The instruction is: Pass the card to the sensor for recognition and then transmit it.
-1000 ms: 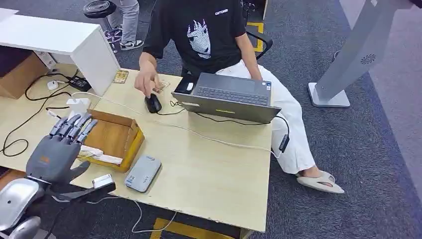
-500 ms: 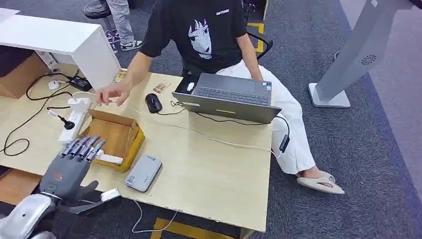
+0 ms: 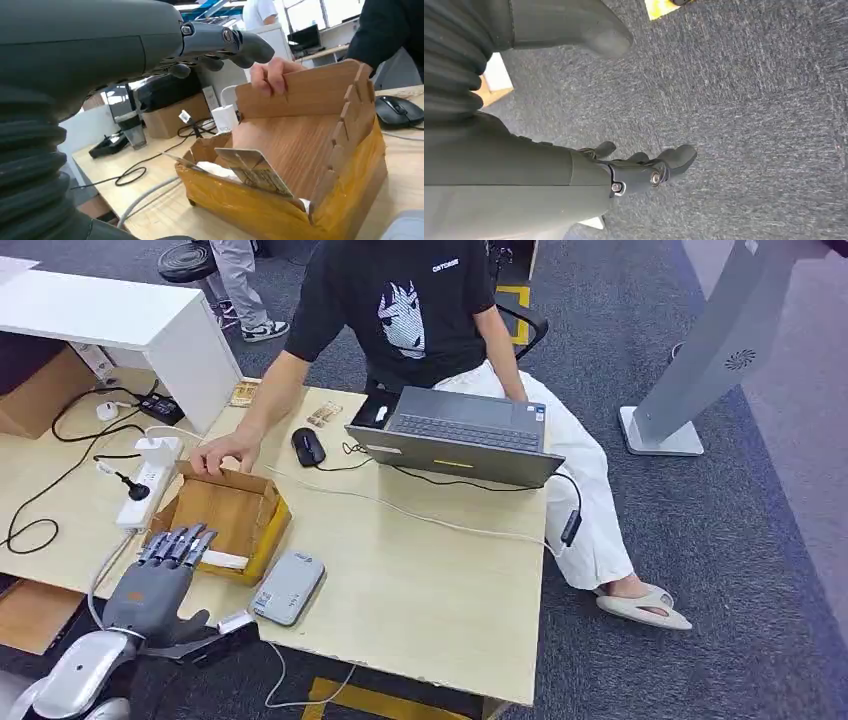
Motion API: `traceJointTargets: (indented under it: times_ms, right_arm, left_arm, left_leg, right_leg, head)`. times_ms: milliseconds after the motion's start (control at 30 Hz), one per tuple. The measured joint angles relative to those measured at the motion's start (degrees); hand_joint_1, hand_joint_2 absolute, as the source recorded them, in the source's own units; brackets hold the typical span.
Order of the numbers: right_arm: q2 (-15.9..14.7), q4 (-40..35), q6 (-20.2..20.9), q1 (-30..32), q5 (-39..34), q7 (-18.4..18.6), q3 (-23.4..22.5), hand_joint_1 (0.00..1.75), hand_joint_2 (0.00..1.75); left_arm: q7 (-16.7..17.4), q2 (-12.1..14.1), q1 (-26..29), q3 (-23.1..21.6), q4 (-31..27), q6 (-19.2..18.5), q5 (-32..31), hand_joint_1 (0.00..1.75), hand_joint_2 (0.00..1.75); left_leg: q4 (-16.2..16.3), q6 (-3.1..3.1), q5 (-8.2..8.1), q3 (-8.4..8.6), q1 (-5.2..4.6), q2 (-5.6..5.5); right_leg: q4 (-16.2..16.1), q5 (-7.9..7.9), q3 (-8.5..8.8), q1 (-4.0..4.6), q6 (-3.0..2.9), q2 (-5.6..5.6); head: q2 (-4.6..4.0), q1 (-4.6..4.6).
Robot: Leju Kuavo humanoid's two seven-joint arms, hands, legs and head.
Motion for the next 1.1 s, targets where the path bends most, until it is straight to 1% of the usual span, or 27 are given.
traceJointTargets:
  times_ms: [133,333,600,867,900,933,967,1000,1033,1067,1100]
  right_arm:
    - [0.00,0.00,0.15,-0.08,0.09,-0.13,-0.22,0.00,1.75]
    - [-0.02,0.00,0.37,-0.19,1.16,-0.74,-0.42,0.00,1.75]
    - [0.00,1.03,1.09,-1.32,4.78,-4.96,-3.32,0.00,1.75]
    - [0.00,2.45,1.27,-2.00,6.53,-6.99,-5.57,0.00,1.75]
    - [0.00,2.56,1.31,-2.04,6.84,-7.19,-5.84,0.00,1.75]
    - [0.00,2.65,1.38,-2.08,7.19,-7.37,-6.06,0.00,1.75]
    - [0.00,2.75,1.53,-2.14,7.37,-7.61,-6.19,0.00,1.75]
    - [0.00,2.84,1.60,-2.19,7.50,-7.82,-6.32,0.00,1.75]
    - [0.00,2.95,1.64,-2.24,7.65,-7.96,-6.55,0.00,1.75]
    - [0.00,3.06,1.68,-2.31,7.67,-7.98,-6.73,0.00,1.75]
    - [0.00,3.15,1.68,-2.35,7.89,-8.02,-7.06,0.00,1.75]
  left_arm:
    - [0.02,-1.00,-0.71,0.00,1.90,0.07,-0.02,0.00,1.75]
    - [0.22,-1.99,-1.06,0.02,3.15,0.28,-0.66,0.00,1.75]
    - [0.52,-3.28,-3.54,0.11,6.07,1.25,-2.99,0.00,1.75]
    - [0.52,-3.82,-6.05,0.11,7.82,1.33,-4.24,0.00,1.75]
    - [0.52,-3.91,-6.29,0.11,8.00,1.33,-4.31,0.09,1.75]
    - [0.52,-4.00,-6.48,0.11,8.11,1.33,-4.39,0.45,1.75]
    - [0.52,-4.13,-6.65,0.11,8.26,1.33,-4.48,1.57,1.75]
    - [0.52,-4.20,-6.77,0.11,8.37,1.31,-4.52,1.61,1.75]
    - [0.52,-4.28,-6.86,0.11,8.43,1.31,-4.55,1.71,1.75]
    - [0.52,-4.30,-6.90,0.09,8.52,1.31,-4.57,1.75,1.75]
    - [0.55,-4.35,-6.90,0.07,8.59,1.29,-4.65,1.75,1.75]
  left_leg:
    - [0.00,0.00,0.00,0.00,0.00,0.00]
    - [0.00,0.00,0.00,0.00,0.00,0.00]
    - [0.00,0.00,0.01,0.00,0.00,-0.08]
    - [0.00,0.00,0.02,0.00,0.00,-0.18]
    - [0.00,0.00,0.02,-0.01,0.00,-0.20]
    - [0.00,0.00,0.02,-0.01,0.00,-0.20]
    - [0.00,0.00,0.02,0.00,0.00,-0.20]
    - [0.00,0.00,0.02,0.00,0.00,-0.20]
    - [0.00,0.00,0.02,0.00,0.00,-0.20]
    - [0.00,0.00,0.02,0.00,0.00,-0.21]
    - [0.00,0.00,0.02,0.00,0.00,-0.21]
  right_leg:
    - [0.00,0.00,0.00,0.00,0.00,0.00]
    - [0.00,0.00,0.00,0.00,0.00,0.00]
    - [0.00,0.00,0.16,0.00,0.00,-0.07]
    - [0.00,0.00,0.20,0.00,0.00,-0.17]
    - [0.00,0.00,0.20,0.00,0.00,-0.19]
    - [0.00,0.00,0.20,0.00,0.00,-0.19]
    - [0.00,0.00,0.20,0.00,0.00,-0.19]
    - [0.00,0.00,0.20,0.00,0.00,-0.19]
    - [0.00,0.00,0.20,0.00,0.00,-0.19]
    - [0.00,0.00,0.20,0.00,0.00,-0.19]
    - [0.00,0.00,0.20,0.00,0.00,-0.19]
  head:
    - [0.00,-0.02]
    - [0.00,0.00]
    - [0.00,0.00]
    - [0.00,-0.02]
    - [0.00,0.00]
    - [0.00,0.00]
    - [0.00,0.00]
    - [0.00,-0.02]
    - [0.00,0.00]
    - [0.00,0.00]
    - [0.00,0.00]
